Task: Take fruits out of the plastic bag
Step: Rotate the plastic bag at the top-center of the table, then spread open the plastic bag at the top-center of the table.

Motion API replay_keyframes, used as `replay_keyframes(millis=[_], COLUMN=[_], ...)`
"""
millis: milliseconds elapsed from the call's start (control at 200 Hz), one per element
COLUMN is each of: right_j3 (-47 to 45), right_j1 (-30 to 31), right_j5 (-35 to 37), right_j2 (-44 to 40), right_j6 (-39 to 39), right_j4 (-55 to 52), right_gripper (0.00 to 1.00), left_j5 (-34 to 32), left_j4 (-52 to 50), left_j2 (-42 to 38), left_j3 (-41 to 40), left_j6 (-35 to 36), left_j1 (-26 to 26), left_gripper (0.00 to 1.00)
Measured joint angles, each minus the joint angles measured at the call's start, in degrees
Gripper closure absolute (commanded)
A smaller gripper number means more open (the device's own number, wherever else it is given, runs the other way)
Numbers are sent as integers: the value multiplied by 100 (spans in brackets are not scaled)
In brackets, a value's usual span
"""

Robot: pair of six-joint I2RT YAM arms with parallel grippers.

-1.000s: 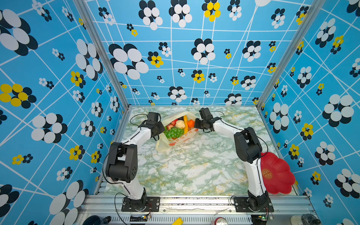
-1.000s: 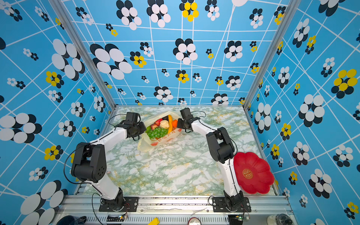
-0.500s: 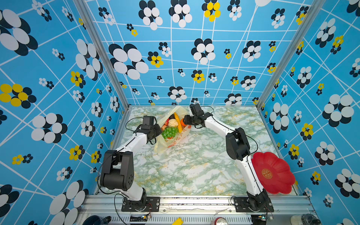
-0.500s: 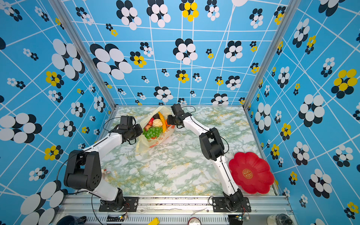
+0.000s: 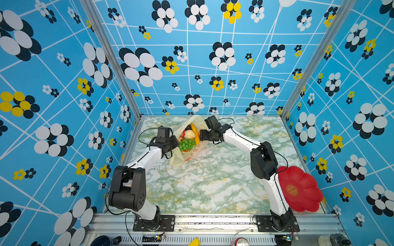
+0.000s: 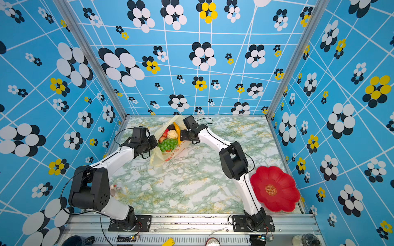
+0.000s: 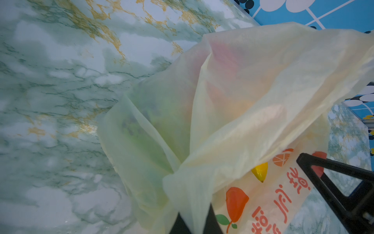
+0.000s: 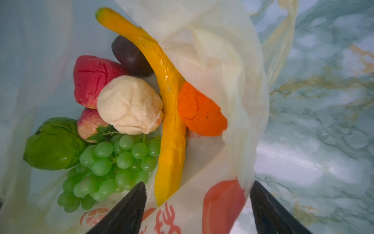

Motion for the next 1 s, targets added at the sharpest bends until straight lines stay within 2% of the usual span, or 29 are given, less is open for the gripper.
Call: replay_keyframes(millis=[165,335,425,500,635,765,1000], right_j3=[-229,-846,-1034,-1161,-1434,-1672,-2671], right_j1=[24,4,-17,-44,-74,-81,-81], right_j5=[214,496,579,590,566,463,457], right_j2=[0,-2,-72,-184,-444,-894,-2575], right_j6=[2,-59,-50,-48,-44,-90,-249], right_j4=[-114,-138,-94,-79,-2,2,-162], right_gripper=[29,43,45,43,28,18,16], left_j5=[-2,-22,-24,-24,-48,-109,-170], left_j4=[-2,2,39,79,157,247,599], left_j2=[-120,-297,-348,-385,-485,-717,-992], left_j3=[-146,-369,-428,-485,-625,-839,-1224], left_j6=[20,17,13,11,-4,-7,-7], left_j1=[0,20,35,37,39,39,44], left_gripper=[98,98,97,97,97,97,97])
